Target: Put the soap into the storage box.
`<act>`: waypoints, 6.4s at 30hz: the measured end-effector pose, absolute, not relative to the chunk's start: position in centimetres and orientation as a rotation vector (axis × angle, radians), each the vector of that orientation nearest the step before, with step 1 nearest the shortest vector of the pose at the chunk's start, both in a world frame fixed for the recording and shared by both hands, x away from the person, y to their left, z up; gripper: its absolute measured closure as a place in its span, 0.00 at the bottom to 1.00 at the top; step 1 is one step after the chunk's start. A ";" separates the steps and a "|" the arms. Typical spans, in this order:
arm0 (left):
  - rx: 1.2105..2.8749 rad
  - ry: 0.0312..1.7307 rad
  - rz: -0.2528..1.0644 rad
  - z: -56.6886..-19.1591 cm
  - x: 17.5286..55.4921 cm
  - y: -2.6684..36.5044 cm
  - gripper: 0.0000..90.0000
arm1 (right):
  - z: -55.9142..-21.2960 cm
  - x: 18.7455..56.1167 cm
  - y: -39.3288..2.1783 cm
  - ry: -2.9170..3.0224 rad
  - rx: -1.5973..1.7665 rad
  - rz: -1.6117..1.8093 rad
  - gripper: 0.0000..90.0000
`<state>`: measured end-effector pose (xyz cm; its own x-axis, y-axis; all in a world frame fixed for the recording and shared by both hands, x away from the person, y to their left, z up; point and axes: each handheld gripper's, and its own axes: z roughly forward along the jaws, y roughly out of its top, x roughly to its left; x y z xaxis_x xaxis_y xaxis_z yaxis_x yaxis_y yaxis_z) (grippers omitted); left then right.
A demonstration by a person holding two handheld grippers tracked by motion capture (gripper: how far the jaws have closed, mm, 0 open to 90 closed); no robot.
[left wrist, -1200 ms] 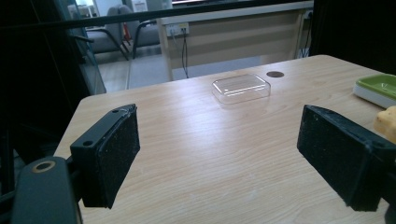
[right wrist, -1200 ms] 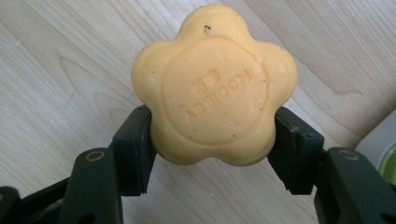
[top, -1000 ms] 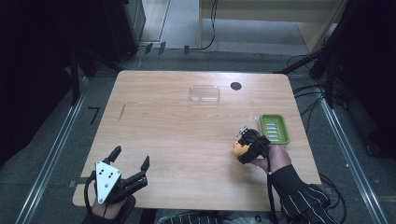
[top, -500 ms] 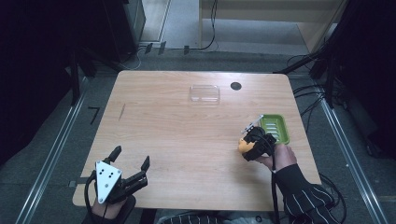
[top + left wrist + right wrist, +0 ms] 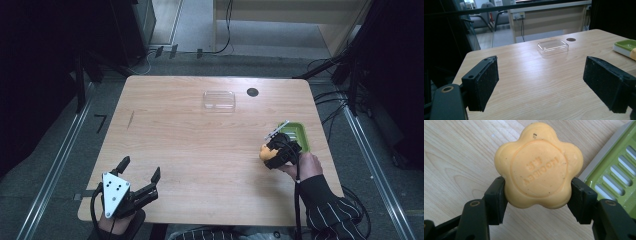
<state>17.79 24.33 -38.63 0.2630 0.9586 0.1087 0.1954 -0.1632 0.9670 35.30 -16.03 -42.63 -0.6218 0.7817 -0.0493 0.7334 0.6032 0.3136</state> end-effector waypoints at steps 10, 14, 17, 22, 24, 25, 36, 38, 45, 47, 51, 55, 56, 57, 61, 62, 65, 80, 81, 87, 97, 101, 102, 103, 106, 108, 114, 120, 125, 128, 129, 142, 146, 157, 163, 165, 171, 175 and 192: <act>1.579 1.101 1.005 -38.6 17.8 24.3 0.15 | -42.3 35.9 -17.2 2.602 1.298 0.402 0.44; 1.579 1.101 1.005 -38.6 17.8 24.3 0.15 | -42.2 36.0 -17.5 2.590 1.315 0.401 0.44; 1.579 1.100 1.005 -38.6 17.8 24.3 0.15 | -42.2 36.2 -17.9 2.581 1.331 0.397 0.44; 1.579 1.099 1.005 -38.6 17.8 24.3 0.15 | -42.2 36.4 -18.3 2.567 1.346 0.397 0.44; 1.579 1.099 1.005 -38.6 17.8 24.3 0.15 | -42.1 36.5 -18.5 2.562 1.349 0.399 0.44; 1.579 1.099 1.006 -38.6 17.8 24.3 0.15 | -42.1 36.5 -18.6 2.558 1.348 0.400 0.44; 1.579 1.099 1.005 -38.6 17.8 24.3 0.15 | -41.9 37.0 -19.5 2.529 1.388 0.393 0.44; 1.579 1.099 1.005 -38.6 17.8 24.3 0.15 | -41.9 37.0 -19.6 2.527 1.386 0.392 0.44; 1.579 1.099 1.005 -38.6 17.8 24.3 0.15 | -41.7 37.3 -20.2 2.508 1.411 0.392 0.44; 1.579 1.099 1.005 -38.6 17.8 24.3 0.15 | -41.6 37.4 -20.3 2.504 1.414 0.391 0.44; 1.579 1.099 1.005 -38.6 17.8 24.3 0.15 | -41.6 37.7 -20.8 2.491 1.436 0.388 0.44; 1.579 1.099 1.005 -38.6 17.8 24.3 0.15 | -41.6 38.1 -21.3 2.480 1.449 0.385 0.44; 1.580 1.098 1.005 -38.6 17.8 24.3 0.15 | -41.7 38.2 -21.3 2.479 1.455 0.388 0.44; 1.580 1.098 1.005 -38.6 17.8 24.3 0.15 | -41.7 38.2 -21.4 2.481 1.463 0.383 0.44; 1.579 1.099 1.005 -38.6 17.8 24.3 0.15 | -41.7 38.6 -21.7 2.467 1.473 0.382 0.44; 1.580 1.099 1.005 -38.6 17.8 24.3 0.15 | -41.7 38.7 -21.8 2.464 1.479 0.381 0.44; 1.579 1.100 1.005 -38.6 17.8 24.3 0.15 | -41.7 39.0 -22.0 2.461 1.485 0.372 0.44; 1.580 1.101 1.006 -38.6 17.8 24.2 0.15 | -42.3 40.5 -22.8 2.456 1.518 0.344 0.44; 1.579 1.102 1.006 -38.6 17.8 24.3 0.15 | -42.4 40.6 -22.9 2.455 1.523 0.337 0.44; 1.577 1.101 1.008 -38.7 17.8 24.2 0.15 | -42.9 41.3 -23.3 2.458 1.551 0.324 0.44; 1.579 1.100 1.008 -38.6 17.8 24.2 0.15 | -43.5 42.3 -23.4 2.466 1.580 0.284 0.44; 1.581 1.098 1.009 -38.7 17.8 24.2 0.15 | -43.7 42.5 -23.3 2.466 1.583 0.260 0.44; 1.581 1.099 1.009 -38.6 17.8 24.2 0.15 | -43.8 42.5 -23.3 2.463 1.580 0.261 0.44; 1.581 1.099 1.009 -38.7 17.8 24.2 0.15 | -43.8 42.6 -23.2 2.464 1.590 0.260 0.44; 1.584 1.096 1.010 -38.7 17.9 24.2 0.15 | -43.9 42.7 -23.0 2.462 1.591 0.232 0.44; 1.585 1.097 1.010 -38.7 17.9 24.2 0.15 | -44.0 42.8 -22.9 2.462 1.587 0.219 0.44; 1.587 1.094 1.011 -38.7 17.9 24.2 0.15 | -44.3 43.0 -22.8 2.457 1.603 0.204 0.44; 1.587 1.095 1.011 -38.7 17.9 24.2 0.15 | -44.4 43.1 -23.0 2.457 1.621 0.203 0.44; 1.588 1.095 1.012 -38.7 17.9 24.2 0.15 | -44.7 43.2 -23.3 2.461 1.654 0.208 0.44; 1.588 1.095 1.011 -38.7 17.9 24.2 0.15 | -44.8 43.2 -23.3 2.453 1.669 0.212 0.44; 1.588 1.094 1.011 -38.7 17.9 24.2 0.15 | -44.8 43.2 -23.3 2.450 1.682 0.207 0.44; 1.582 1.097 1.009 -38.7 17.9 24.2 0.15 | -45.3 43.3 -23.4 2.469 1.724 0.191 0.42; 1.582 1.099 1.009 -38.7 17.9 24.2 0.15 | -45.1 43.3 -23.4 2.455 1.720 0.191 0.38; 1.583 1.095 1.008 -38.6 17.9 24.2 0.15 | -43.9 42.7 -23.4 2.427 1.712 0.220 0.28; 1.584 1.094 1.010 -38.7 17.9 24.2 0.15 | -43.5 42.2 -23.4 2.450 1.704 0.239 0.22; 1.589 1.092 1.013 -38.7 17.8 24.2 0.15 | -43.3 41.9 -23.4 2.465 1.697 0.249 0.20; 1.577 1.098 1.010 -38.6 17.7 24.4 0.15 | -42.6 40.4 -23.1 2.513 1.664 0.257 0.12; 1.585 1.092 1.012 -38.7 17.7 24.3 0.15 | -42.2 39.6 -22.6 2.535 1.632 0.265 0.09; 1.579 1.096 1.009 -38.6 17.7 24.4 0.15 | -42.5 35.3 -20.8 2.624 1.504 0.231 0.06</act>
